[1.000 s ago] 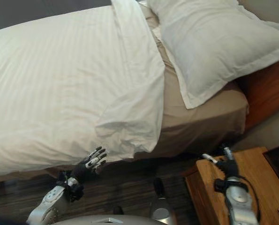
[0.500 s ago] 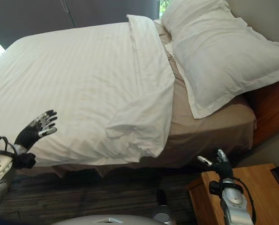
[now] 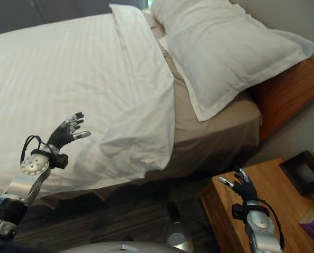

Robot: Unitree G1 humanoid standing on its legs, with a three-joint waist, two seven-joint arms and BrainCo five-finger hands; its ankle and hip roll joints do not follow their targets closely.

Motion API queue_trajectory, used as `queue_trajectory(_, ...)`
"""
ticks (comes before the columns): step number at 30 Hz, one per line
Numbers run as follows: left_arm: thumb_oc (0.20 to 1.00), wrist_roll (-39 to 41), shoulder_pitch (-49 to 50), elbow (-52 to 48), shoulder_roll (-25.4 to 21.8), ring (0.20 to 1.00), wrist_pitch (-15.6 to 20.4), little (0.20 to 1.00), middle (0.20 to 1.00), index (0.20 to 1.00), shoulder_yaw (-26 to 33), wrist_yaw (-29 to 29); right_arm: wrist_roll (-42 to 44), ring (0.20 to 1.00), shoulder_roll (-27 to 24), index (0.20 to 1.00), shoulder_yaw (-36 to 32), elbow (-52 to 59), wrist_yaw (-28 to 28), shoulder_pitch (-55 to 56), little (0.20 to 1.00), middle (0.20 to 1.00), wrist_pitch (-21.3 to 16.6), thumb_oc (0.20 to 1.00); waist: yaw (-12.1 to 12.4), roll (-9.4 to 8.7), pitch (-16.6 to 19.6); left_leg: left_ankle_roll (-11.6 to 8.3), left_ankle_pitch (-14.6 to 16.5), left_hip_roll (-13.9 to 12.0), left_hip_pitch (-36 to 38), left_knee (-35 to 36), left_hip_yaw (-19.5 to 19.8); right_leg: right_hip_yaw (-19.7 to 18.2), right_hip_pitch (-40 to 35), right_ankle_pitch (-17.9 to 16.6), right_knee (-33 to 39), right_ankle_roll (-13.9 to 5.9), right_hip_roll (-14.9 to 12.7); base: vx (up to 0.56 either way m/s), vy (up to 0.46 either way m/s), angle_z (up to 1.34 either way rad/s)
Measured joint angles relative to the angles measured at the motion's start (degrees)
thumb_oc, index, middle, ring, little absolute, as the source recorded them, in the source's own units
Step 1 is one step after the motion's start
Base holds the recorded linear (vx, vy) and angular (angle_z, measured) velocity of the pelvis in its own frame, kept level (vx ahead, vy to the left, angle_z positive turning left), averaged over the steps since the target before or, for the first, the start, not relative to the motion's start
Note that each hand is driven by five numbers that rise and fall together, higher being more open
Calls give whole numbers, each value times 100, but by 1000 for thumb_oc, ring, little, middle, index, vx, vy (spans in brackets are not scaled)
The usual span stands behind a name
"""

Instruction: Making the bed.

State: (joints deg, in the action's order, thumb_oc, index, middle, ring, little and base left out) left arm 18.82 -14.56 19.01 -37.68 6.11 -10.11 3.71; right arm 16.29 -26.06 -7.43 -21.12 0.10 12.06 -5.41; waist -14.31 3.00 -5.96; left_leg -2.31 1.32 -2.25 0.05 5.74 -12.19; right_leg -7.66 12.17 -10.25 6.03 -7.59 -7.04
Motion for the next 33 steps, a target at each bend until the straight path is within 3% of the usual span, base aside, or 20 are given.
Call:
queue_trajectory(4,1000,-201,-516,311,53,1000,0,1000,1000,1000,-345,-123,0,1000,-13,1000,69,-14,-41,-117,1000,1000,5,1000,-6,106,-220,-2,-13,25,-204,0,-151,-155,288,-107,-4,-17,18,-67,-3,-19)
queue_trajectory(11,1000,-445,-1570,855,190,1000,46,1000,1000,1000,-986,-279,19,1000,-95,1000,492,-7,-92,-816,1000,1000,-21,1000,-220,76,-620,-16,-69,52,-575,-32,-296,-298,736,-283,-33,23,56,-89,-5,-12)
queue_trajectory(17,1000,-1211,-2758,2041,983,1000,232,1000,1000,1000,-1500,-886,64,1000,-139,1000,1106,-53,-465,-1542,1000,1000,-90,1000,-249,125,-1022,-22,-125,59,-928,-32,-323,-328,1118,-343,-32,12,84,-39,-3,-1)
queue_trajectory(19,1000,-1423,-2965,2320,1050,1000,211,1000,1000,1000,-1602,-984,66,1000,-67,1000,1187,-78,-490,-1643,1000,1000,-107,1000,-236,142,-1028,-24,-124,52,-928,-29,-333,-342,1124,-288,-31,-25,90,0,0,0)
queue_trajectory(20,906,-1544,-3040,2428,1051,906,211,906,906,906,-1687,-1004,67,1000,-49,1000,1211,-78,-489,-1663,1000,1000,-109,1000,-235,144,-1026,-24,-123,52,-919,-22,-340,-350,1117,-287,-30,-26,91,25,5,-3)
queue_trajectory(22,200,-1754,-3059,2413,1069,200,183,200,200,200,-1698,-1019,69,1000,-43,1000,1213,-116,-507,-1667,1000,1000,-113,1000,-233,143,-1026,-27,-120,67,-884,-4,-358,-371,1086,-282,-26,-31,75,0,0,0)
queue_trajectory(33,200,-1726,-2794,1230,1152,200,-129,200,200,200,-1888,-720,69,1000,-32,1000,1181,-202,-606,-1507,1000,1000,-111,1000,-245,168,-1038,-25,-120,77,-785,-31,-404,-388,1004,-308,-31,-1,65,0,0,0)
